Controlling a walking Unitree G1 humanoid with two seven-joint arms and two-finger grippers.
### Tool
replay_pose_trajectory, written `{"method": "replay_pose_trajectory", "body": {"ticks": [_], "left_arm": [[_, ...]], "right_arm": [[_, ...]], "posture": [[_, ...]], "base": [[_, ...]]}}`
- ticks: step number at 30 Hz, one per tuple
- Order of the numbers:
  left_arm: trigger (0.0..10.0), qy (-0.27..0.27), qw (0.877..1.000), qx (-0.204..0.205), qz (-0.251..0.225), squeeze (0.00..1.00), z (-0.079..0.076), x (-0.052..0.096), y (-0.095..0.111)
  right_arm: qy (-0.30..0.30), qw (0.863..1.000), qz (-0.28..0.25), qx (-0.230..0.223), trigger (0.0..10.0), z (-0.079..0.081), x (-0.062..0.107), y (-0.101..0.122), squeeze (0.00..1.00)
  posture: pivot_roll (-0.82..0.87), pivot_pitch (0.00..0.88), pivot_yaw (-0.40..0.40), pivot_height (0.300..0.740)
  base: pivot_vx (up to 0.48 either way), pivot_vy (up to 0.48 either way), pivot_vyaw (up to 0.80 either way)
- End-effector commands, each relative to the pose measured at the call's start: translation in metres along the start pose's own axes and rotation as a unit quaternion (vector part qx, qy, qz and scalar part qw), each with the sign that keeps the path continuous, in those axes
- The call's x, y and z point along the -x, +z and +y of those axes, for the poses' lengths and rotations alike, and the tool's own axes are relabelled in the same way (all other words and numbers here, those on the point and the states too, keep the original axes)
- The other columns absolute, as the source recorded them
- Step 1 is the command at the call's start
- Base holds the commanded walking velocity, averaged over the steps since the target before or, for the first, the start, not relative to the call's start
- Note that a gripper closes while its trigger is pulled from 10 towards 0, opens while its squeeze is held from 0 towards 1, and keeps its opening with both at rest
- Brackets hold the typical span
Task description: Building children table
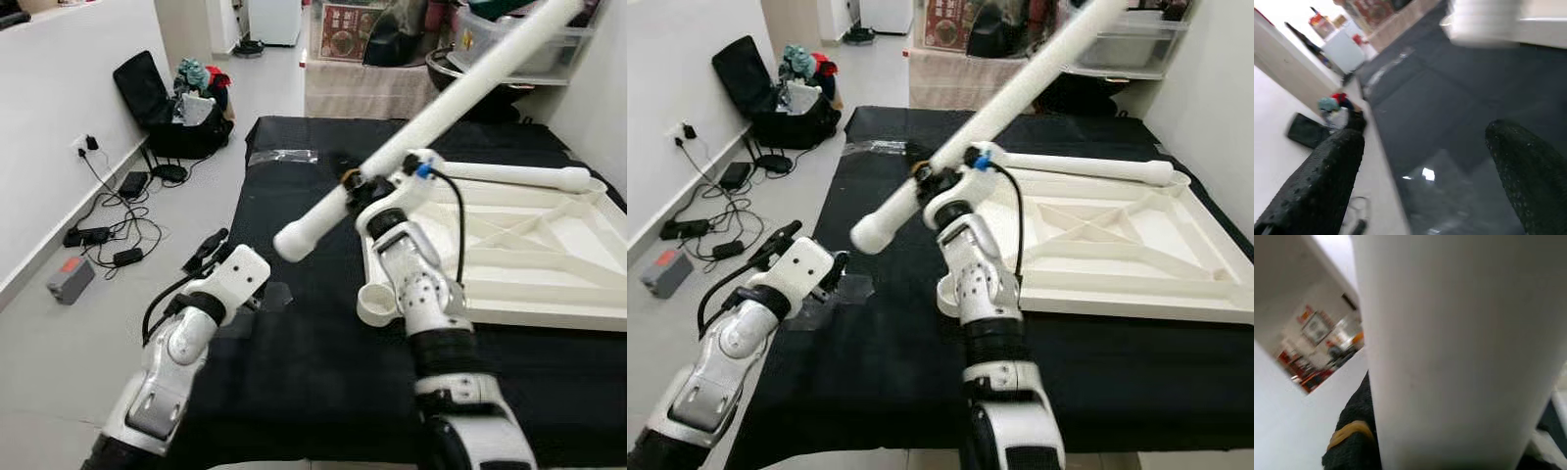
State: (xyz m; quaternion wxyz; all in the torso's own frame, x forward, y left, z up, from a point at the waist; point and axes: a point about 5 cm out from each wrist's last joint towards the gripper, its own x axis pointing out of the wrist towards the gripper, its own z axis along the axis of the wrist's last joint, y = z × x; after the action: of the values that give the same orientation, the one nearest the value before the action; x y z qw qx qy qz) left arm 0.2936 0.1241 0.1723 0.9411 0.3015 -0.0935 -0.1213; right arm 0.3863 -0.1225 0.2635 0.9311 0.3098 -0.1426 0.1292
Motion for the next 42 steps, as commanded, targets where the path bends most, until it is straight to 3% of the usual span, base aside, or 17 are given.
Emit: {"method": "replay_pose_trajectory", "body": {"ticks": [1, 2, 3, 6, 7, 8, 9, 10, 15, 21, 25, 32, 33, 42], "left_arm": [[10.0, -0.025, 0.999, 0.034, 0.017, 0.00, -0.016, 0.010, -0.001], [10.0, -0.034, 0.997, 0.057, 0.024, 0.00, -0.023, 0.016, -0.001], [10.0, -0.034, 0.997, 0.057, 0.024, 0.00, -0.023, 0.016, -0.001], [10.0, -0.060, 0.991, 0.114, 0.030, 0.00, -0.038, 0.028, 0.003], [10.0, -0.060, 0.991, 0.114, 0.030, 0.00, -0.038, 0.028, 0.003], [10.0, -0.067, 0.982, 0.172, 0.043, 0.00, -0.044, 0.039, 0.004], [10.0, -0.080, 0.976, 0.197, 0.039, 0.00, -0.049, 0.046, 0.008], [10.0, -0.080, 0.976, 0.197, 0.039, 0.00, -0.049, 0.046, 0.008], [10.0, -0.117, 0.959, 0.259, 0.022, 0.00, -0.060, 0.070, 0.023], [10.0, -0.136, 0.955, 0.263, 0.027, 0.00, -0.063, 0.083, 0.029], [10.0, -0.143, 0.952, 0.268, 0.037, 0.00, -0.059, 0.090, 0.030], [10.0, -0.156, 0.948, 0.274, 0.045, 0.00, -0.058, 0.097, 0.030], [10.0, -0.159, 0.948, 0.273, 0.046, 0.00, -0.058, 0.097, 0.030], [10.0, -0.167, 0.947, 0.268, 0.057, 0.00, -0.059, 0.096, 0.027]], "right_arm": [[-0.013, 0.998, -0.062, 0.030, 0.0, -0.012, -0.009, 0.036, 0.00], [0.020, 0.995, -0.076, 0.056, 0.0, -0.013, -0.012, 0.052, 0.00], [0.020, 0.995, -0.076, 0.056, 0.0, -0.013, -0.012, 0.052, 0.00], [0.131, 0.985, -0.061, 0.097, 0.0, -0.007, -0.015, 0.071, 0.00], [0.131, 0.985, -0.061, 0.097, 0.0, -0.007, -0.015, 0.071, 0.00], [0.216, 0.967, -0.010, 0.134, 0.0, -0.007, -0.012, 0.071, 0.00], [0.243, 0.957, 0.019, 0.157, 0.0, -0.010, -0.009, 0.070, 0.00], [0.243, 0.957, 0.019, 0.157, 0.0, -0.010, -0.009, 0.070, 0.00], [0.304, 0.928, 0.093, 0.195, 0.0, -0.024, -0.003, 0.066, 0.00], [0.358, 0.906, 0.135, 0.183, 0.0, -0.026, 0.002, 0.064, 0.00], [0.406, 0.877, 0.172, 0.191, 0.0, -0.027, 0.008, 0.064, 0.00], [0.425, 0.862, 0.190, 0.199, 0.0, -0.036, 0.015, 0.075, 0.00], [0.422, 0.863, 0.188, 0.205, 10.0, -0.038, 0.015, 0.078, 0.00], [0.448, 0.849, 0.185, 0.209, 10.0, -0.041, 0.022, 0.095, 0.00]], "posture": [[0.10, 0.105, -0.053, 0.740], [0.10, 0.108, -0.051, 0.740], [0.10, 0.108, -0.051, 0.740], [0.10, 0.117, -0.055, 0.740], [0.10, 0.117, -0.055, 0.740], [0.10, 0.127, -0.051, 0.740], [0.10, 0.133, -0.053, 0.740], [0.10, 0.133, -0.053, 0.740], [0.12, 0.163, -0.053, 0.740], [0.14, 0.191, -0.041, 0.740], [0.15, 0.209, -0.024, 0.740], [0.16, 0.205, -0.002, 0.740], [0.16, 0.201, 0.004, 0.740], [0.15, 0.194, 0.008, 0.740]], "base": [[0.000, 0.000, 0.00], [0.000, 0.000, 0.00], [0.000, 0.000, 0.00], [0.000, 0.000, 0.00], [0.000, 0.000, 0.00], [0.000, 0.000, 0.00], [0.000, 0.000, 0.00], [0.000, 0.000, 0.00], [0.000, 0.000, 0.00], [0.000, 0.000, 0.00], [0.000, 0.000, 0.00], [0.000, 0.000, 0.00], [0.000, 0.000, 0.00], [0.000, 0.000, 0.00]]}}
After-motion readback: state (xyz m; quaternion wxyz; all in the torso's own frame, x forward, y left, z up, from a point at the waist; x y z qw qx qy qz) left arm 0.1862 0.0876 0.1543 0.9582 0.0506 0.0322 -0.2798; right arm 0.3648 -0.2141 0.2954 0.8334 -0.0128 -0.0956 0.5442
